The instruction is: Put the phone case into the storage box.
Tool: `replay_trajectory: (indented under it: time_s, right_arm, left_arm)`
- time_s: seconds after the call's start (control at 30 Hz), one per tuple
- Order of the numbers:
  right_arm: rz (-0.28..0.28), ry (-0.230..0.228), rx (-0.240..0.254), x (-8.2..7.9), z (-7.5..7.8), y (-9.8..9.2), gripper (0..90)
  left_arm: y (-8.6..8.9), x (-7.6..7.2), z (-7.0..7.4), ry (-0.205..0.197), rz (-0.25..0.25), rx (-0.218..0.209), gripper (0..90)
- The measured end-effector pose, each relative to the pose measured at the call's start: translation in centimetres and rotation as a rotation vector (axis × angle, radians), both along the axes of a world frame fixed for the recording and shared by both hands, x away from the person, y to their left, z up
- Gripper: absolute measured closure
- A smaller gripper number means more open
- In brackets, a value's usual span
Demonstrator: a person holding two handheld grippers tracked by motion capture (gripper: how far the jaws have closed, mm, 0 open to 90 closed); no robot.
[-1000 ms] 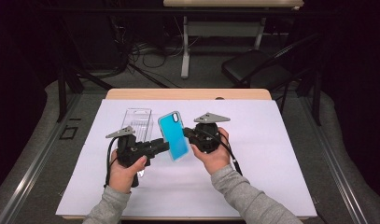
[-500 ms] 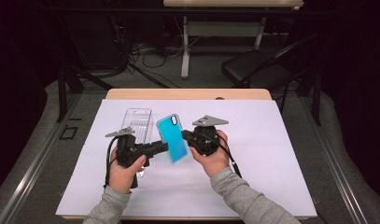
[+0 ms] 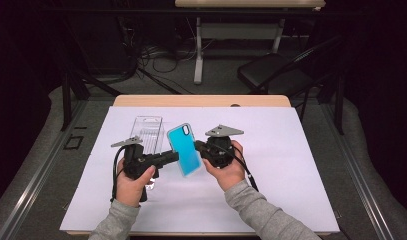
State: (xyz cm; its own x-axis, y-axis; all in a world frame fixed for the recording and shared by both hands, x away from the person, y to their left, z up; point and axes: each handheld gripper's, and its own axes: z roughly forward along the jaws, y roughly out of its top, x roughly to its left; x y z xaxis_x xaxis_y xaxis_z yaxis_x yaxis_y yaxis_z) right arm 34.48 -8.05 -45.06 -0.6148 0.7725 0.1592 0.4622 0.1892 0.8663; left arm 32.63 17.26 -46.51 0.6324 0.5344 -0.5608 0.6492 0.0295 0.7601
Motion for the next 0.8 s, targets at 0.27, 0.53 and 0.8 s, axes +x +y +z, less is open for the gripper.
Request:
replay_trajectory:
  time_s: [0.27,0.53,0.8]
  right_arm:
    - [0.002,0.004,-0.002,-0.01,-0.03,0.03,88.0]
    - [0.006,0.002,0.003,0.02,-0.07,0.06,87.9]
    - [0.007,0.007,0.006,0.00,-0.11,0.08,87.8]
  left_arm:
    - [-0.04,-0.13,0.06,-0.002,0.004,0.002,78.9]
    - [0.00,-0.22,0.12,-0.002,0.006,-0.003,80.8]
    - [0.05,-0.21,0.12,0.010,0.004,-0.010,80.9]
